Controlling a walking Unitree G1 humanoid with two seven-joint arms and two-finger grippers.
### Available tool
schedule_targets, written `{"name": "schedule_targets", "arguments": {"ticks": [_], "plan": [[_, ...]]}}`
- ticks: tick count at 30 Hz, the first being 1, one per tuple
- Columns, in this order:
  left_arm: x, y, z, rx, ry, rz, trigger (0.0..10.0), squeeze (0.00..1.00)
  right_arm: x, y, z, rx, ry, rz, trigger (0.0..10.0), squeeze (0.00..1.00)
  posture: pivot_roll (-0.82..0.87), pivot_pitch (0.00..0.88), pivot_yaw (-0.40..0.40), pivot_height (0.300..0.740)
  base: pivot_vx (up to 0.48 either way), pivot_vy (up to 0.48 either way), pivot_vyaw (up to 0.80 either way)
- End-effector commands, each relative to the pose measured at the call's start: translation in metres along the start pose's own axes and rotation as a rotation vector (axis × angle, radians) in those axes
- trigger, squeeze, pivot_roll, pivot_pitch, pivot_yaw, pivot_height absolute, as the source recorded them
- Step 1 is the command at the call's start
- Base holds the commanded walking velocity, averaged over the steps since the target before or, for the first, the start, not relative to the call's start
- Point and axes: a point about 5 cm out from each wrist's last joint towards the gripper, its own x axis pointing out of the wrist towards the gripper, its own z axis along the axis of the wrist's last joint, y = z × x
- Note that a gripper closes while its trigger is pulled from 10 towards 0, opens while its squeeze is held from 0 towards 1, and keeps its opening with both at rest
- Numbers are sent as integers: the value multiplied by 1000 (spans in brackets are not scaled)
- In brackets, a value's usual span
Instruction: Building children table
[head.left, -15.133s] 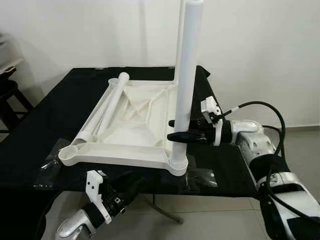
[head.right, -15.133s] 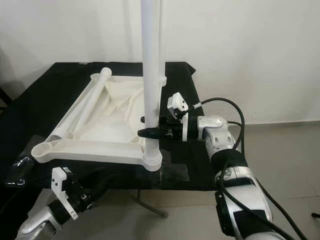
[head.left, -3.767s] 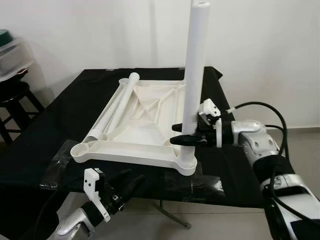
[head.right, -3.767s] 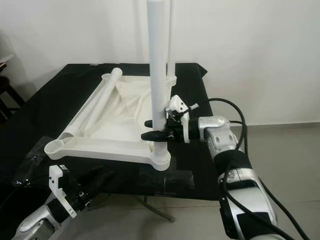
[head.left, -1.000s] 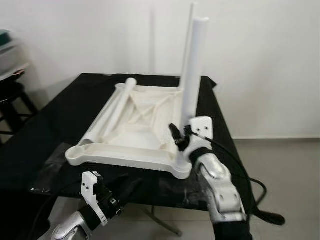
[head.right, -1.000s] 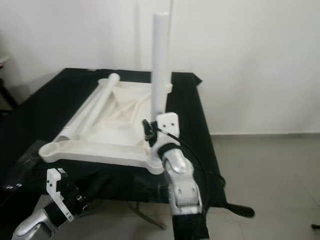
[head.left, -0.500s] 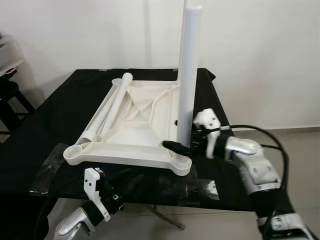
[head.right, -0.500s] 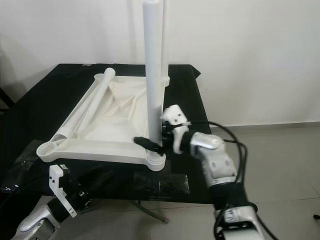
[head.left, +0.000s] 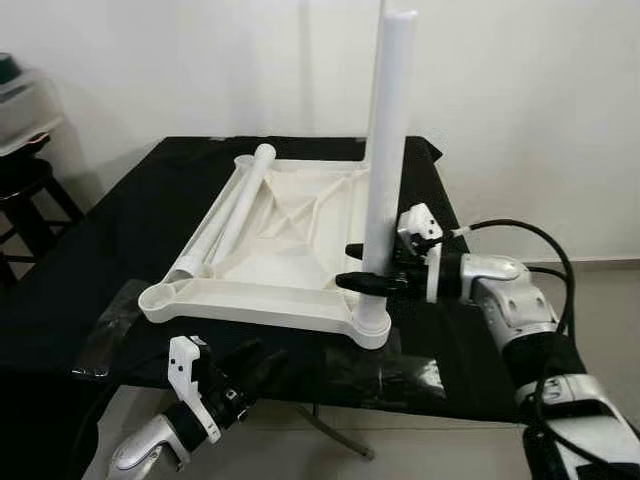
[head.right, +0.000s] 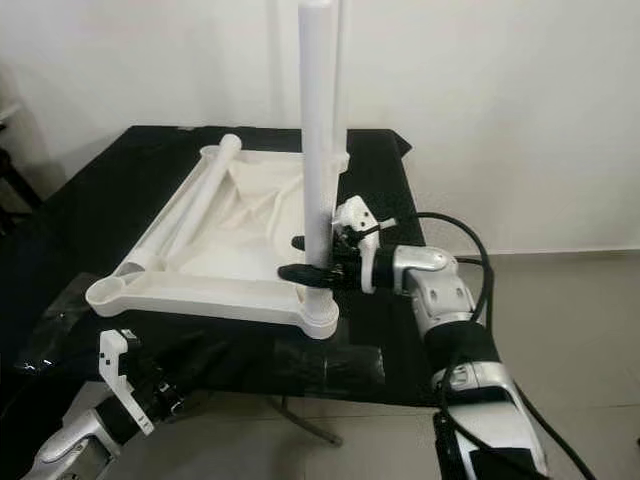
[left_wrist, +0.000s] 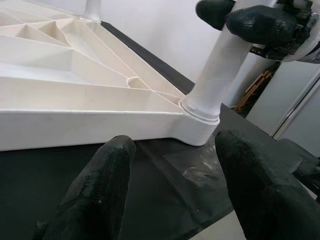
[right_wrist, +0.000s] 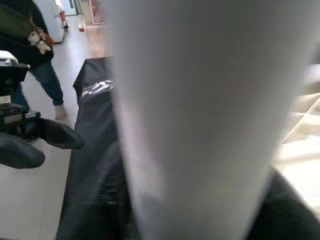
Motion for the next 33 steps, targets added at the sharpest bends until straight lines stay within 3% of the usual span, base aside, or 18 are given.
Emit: {"name": "schedule_targets", "arguments": {"ticks": [1, 4, 8, 9, 10, 11, 13, 15, 18, 22, 23, 24, 26, 27, 32, 33], "plan": [[-2, 2, 0, 9, 8, 9, 10000, 0, 4, 5, -5, 10, 3, 57, 0, 0, 56, 0, 21, 740, 0, 0, 0], [-1, 2, 0, 6, 5, 8, 10000, 0, -1, 2, -8, 7, 15, 27, 0, 0, 42, 0, 19, 740, 0, 0, 0], [-1, 0, 0, 4, -1, 6, 10000, 0, -8, 6, -18, -16, 36, -100, 0, 0, 32, 0, 14, 740, 0, 0, 0], [-2, 0, 0, 5, -1, 6, 10000, 0, -1, 16, -31, 55, 39, -240, 0, 0, 25, 0, -4, 740, 0, 0, 0], [-2, 0, 0, 5, -1, 6, 10000, 0, -1, 16, -31, 55, 39, -240, 0, 0, 25, 0, -4, 740, 0, 0, 0], [-3, -1, 0, 6, -1, 7, 10000, 0, 2, 23, -39, 109, 47, -348, 0, 0, 25, 0, -4, 740, 0, 0, 0], [-5, 1, 2, 8, 0, 9, 10000, 0, 10, 56, -69, 218, 101, -809, 0, 0, 17, 4, 17, 740, 0, 0, 0], [-6, 2, 2, 10, 2, 10, 10000, 0, 13, 73, -78, 243, 124, -971, 0, 0, 17, 3, 23, 740, 0, 0, 0], [-4, 2, 1, 10, 9, 5, 10000, 0, 33, 76, -74, 209, 85, -935, 0, 0, 14, 0, 23, 740, 0, 0, 0], [-3, 3, 0, 5, 10, 4, 10000, 0, 40, 65, -63, 171, 53, -930, 0, 0, 13, 0, 18, 740, 0, 0, 0], [-3, 3, 0, 5, 11, 4, 10000, 0, 45, 58, -57, 154, 47, -924, 2588, 0, 16, 0, 16, 740, 0, 0, 0], [-2, 3, -1, 7, 11, 5, 10000, 0, 49, 52, -49, 132, 33, -907, 10000, 0, 20, 0, 14, 740, 0, 0, 0], [-2, 3, -1, 8, 10, 6, 10000, 0, 50, 49, -44, 119, 24, -896, 10000, 0, 21, 0, 13, 740, 0, 0, 0], [-2, 3, -1, 9, 10, 8, 10000, 0, 53, 48, -35, 118, -2, -839, 10000, 1000, 23, 0, 11, 740, 0, 0, 0], [0, 3, -2, 10, 8, 9, 10000, 0, 58, 47, -14, 96, -75, -679, 10000, 1000, 25, 0, 6, 740, 0, 0, 0], [0, 2, -2, 9, 7, 9, 10000, 0, 56, 43, -6, 67, -99, -587, 10000, 1000, 23, 0, 6, 740, 0, 0, 0]]}}
